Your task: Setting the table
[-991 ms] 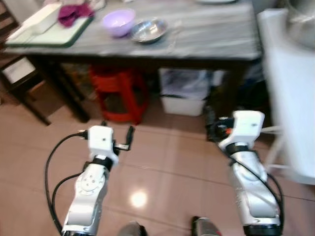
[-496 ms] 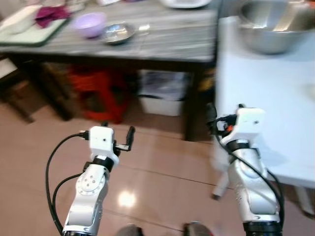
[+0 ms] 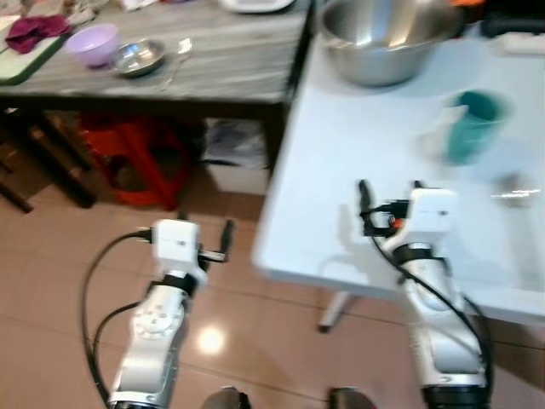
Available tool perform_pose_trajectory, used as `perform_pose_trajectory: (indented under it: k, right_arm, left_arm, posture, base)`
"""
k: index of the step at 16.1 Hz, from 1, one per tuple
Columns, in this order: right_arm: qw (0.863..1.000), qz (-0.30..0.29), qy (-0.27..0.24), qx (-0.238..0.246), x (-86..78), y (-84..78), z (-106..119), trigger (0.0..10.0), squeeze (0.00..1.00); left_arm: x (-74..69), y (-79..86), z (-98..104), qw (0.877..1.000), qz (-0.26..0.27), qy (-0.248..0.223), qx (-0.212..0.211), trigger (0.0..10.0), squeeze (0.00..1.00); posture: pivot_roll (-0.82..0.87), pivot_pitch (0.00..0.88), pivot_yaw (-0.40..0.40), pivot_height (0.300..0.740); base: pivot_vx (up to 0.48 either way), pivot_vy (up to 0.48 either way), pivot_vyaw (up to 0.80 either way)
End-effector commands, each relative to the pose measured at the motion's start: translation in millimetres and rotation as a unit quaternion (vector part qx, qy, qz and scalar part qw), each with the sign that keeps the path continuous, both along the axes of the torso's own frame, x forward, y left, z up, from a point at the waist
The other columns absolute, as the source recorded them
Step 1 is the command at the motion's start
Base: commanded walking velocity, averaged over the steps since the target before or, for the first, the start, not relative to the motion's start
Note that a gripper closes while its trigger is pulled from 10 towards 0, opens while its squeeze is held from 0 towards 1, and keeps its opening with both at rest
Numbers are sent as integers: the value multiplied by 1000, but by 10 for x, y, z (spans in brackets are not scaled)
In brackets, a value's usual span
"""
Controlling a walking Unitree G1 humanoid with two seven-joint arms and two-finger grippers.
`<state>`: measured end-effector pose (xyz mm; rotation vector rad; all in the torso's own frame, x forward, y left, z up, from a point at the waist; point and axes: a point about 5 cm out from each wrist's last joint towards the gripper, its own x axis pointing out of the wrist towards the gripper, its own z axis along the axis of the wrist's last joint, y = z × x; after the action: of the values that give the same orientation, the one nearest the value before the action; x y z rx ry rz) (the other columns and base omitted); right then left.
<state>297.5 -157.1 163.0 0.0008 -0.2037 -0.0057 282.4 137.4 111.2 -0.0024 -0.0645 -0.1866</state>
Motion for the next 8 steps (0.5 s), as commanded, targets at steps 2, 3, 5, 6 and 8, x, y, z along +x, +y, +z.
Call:
perform_pose_trajectory:
  k: [2, 3, 5, 6, 8]
  right_arm:
    - [1000, 7, 3, 8, -21, 69, -20, 10000, 0]
    - [1000, 4, 4, 4, -22, 65, -26, 10000, 0]
    - [1000, 0, 6, 2, -19, 64, -37, 10000, 0]
    - [1000, 1, 7, 3, -21, 68, -38, 10000, 0]
    - [1000, 4, 8, 8, -29, 77, -42, 10000, 0]
  left_arm:
    - [-24, 109, -15, 1000, 11, 4, 11, 10000, 0]
    - [-23, 111, -16, 1000, 9, 4, 13, 10000, 0]
    - [-2, 114, 5, 1000, 4, 0, 11, 10000, 0]
    - [4, 109, 20, 1000, -1, -5, 3, 10000, 0]
    - [-22, 101, -7, 1000, -13, 2, 6, 10000, 0]
  posture:
    - [-88, 201, 101, 740]
    - [-87, 202, 100, 740]
    - [-86, 205, 102, 740]
    - [-86, 206, 103, 740]
    - [-89, 210, 108, 740]
  base:
    - [0, -435, 0]
    - [0, -431, 0]
    - [0, -193, 0]
    - [0, 0, 0]
    - [0, 0, 0]
